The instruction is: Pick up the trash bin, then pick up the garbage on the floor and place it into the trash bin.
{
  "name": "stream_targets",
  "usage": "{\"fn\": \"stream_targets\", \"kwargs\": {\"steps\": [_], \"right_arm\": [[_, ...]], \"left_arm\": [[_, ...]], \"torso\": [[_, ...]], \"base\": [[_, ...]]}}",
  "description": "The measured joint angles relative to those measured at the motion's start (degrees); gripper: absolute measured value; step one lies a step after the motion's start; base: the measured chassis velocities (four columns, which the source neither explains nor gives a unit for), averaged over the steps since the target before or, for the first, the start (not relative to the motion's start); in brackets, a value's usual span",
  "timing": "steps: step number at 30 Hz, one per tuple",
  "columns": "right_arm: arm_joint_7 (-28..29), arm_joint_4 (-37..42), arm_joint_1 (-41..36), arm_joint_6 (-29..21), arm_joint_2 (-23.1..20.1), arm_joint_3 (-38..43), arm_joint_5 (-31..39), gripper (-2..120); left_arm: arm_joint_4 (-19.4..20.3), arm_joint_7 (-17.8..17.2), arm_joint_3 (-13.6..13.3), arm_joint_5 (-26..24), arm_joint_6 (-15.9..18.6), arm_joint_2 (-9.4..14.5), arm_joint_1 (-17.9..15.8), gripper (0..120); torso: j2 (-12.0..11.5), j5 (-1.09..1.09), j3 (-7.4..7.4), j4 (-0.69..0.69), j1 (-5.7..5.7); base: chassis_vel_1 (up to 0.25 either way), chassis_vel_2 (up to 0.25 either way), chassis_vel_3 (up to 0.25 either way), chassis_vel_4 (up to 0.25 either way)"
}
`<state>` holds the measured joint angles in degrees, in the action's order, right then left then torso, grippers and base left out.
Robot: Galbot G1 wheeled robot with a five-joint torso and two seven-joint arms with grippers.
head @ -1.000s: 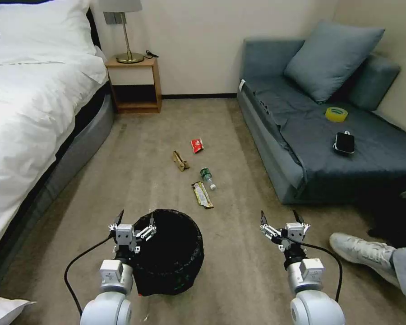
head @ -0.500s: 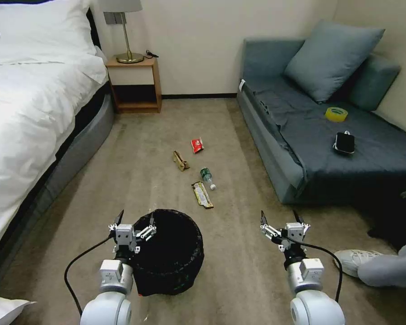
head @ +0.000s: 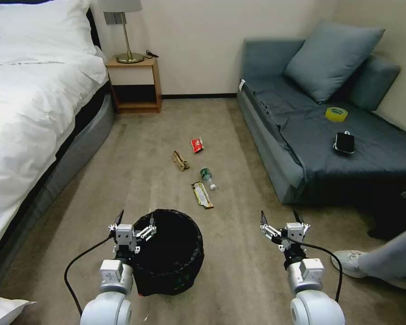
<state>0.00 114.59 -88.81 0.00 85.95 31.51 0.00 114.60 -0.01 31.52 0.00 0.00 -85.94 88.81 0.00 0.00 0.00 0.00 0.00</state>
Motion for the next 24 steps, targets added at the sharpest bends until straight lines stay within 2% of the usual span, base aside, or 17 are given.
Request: {"fn": "stream_targets", "kwargs": {"steps": [13, 16, 17, 20, 21, 23, 24], "right_arm": [[0.0, 0.0, 0.0, 0.0, 0.0, 0.0, 0.0, 100], [0.2, 0.3, 0.0, -0.3, 0.0, 0.0, 0.1, 100], [0.2, 0.3, 0.0, -0.3, 0.0, 0.0, 0.1, 100], [3.1, 4.3, 0.3, -4.2, -0.4, -0.4, 1.6, 100], [5.0, 6.9, 0.5, -6.6, -0.7, -0.6, 2.5, 100], [5.6, 7.8, 0.6, -7.5, -0.8, -0.7, 2.9, 100], [8.2, 11.3, 0.8, -10.9, -1.1, -1.1, 4.2, 100]], "left_arm": [[0.0, 0.0, 0.0, 0.0, 0.0, 0.0, 0.0, 100], [2.9, -1.5, 1.7, -0.3, 3.6, -1.4, 0.0, 100], [2.9, -1.5, 1.7, -0.3, 3.6, -1.4, 0.0, 100], [8.6, -4.4, 5.0, -0.9, 10.2, -3.8, 0.1, 100], [9.6, -4.6, 5.4, -1.1, 10.9, -3.6, 0.5, 100], [9.8, -4.8, 5.6, -1.2, 11.1, -3.4, 0.7, 100], [10.3, -5.2, 6.2, -1.6, 11.4, -2.7, 1.1, 100]], "torso": [[0.0, 0.00, 0.00, 0.00, 0.00], [0.0, -0.02, 0.00, -0.01, 0.00], [0.0, -0.02, 0.00, -0.01, 0.00], [0.0, 0.01, 0.00, 0.00, 0.00], [0.0, -0.01, 0.00, 0.00, 0.00], [0.0, -0.01, 0.00, 0.00, 0.00], [0.0, -0.01, 0.00, 0.00, 0.00]], "base": [[0.000, 0.000, 0.000, 0.000], [0.000, 0.000, 0.000, 0.000], [0.000, 0.000, 0.000, 0.000], [0.000, 0.000, 0.000, 0.000], [0.000, 0.000, 0.000, 0.000], [0.000, 0.000, 0.000, 0.000], [0.000, 0.000, 0.000, 0.000]]}}
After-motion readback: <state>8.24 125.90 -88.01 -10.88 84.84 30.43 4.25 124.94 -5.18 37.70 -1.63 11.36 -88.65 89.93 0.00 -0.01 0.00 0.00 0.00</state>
